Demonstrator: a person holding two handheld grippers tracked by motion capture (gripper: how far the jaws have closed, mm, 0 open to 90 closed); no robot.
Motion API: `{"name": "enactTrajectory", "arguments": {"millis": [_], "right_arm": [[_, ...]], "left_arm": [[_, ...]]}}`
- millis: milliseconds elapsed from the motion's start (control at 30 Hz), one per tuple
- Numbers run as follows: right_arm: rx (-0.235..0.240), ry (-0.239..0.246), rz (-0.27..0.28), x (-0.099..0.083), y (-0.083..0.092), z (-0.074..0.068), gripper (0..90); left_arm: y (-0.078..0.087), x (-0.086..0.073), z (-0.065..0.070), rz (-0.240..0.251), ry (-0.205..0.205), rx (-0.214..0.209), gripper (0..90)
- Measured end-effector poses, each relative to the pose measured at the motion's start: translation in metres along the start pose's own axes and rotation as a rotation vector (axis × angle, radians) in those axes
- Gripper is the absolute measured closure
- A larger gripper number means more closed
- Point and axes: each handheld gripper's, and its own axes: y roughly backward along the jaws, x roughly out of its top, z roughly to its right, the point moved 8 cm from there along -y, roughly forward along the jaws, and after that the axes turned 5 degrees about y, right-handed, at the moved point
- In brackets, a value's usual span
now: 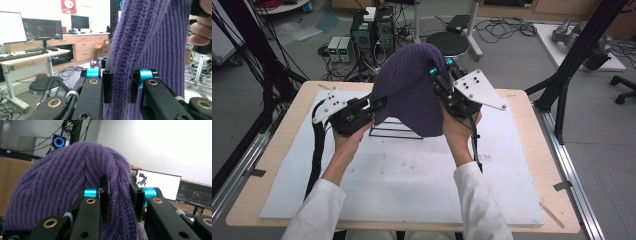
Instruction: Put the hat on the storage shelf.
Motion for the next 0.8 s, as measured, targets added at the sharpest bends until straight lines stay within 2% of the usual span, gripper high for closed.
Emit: {"name": "enactTrajectory", "arguments": {"millis": [167, 400, 533, 700, 800], "right_arm": [[-0.019, -0.005, 0.02, 0.011, -0.012, 0.009, 75.6], [-0.025, -0.013, 0.026, 0.017, -0.028, 0.018, 75.7], [-0.033, -0.008, 0.013, 0.013, -0.039, 0.021, 75.6], [-0.037, -0.013, -0.028, -0.002, -0.05, 0.021, 75.6], [-0.04, -0.009, -0.047, -0.01, -0.055, 0.021, 75.6]], "left_arm": [[-0.009, 0.019, -0.008, 0.011, -0.018, 0.01, 79.8], [-0.02, 0.031, -0.022, 0.028, -0.033, 0.038, 79.8], [-0.025, 0.027, -0.03, 0.018, -0.039, 0.053, 79.8], [-0.032, 0.011, -0.039, -0.025, -0.057, 0.076, 79.8], [-0.034, 0.005, -0.042, -0.032, -0.049, 0.079, 79.8]]}}
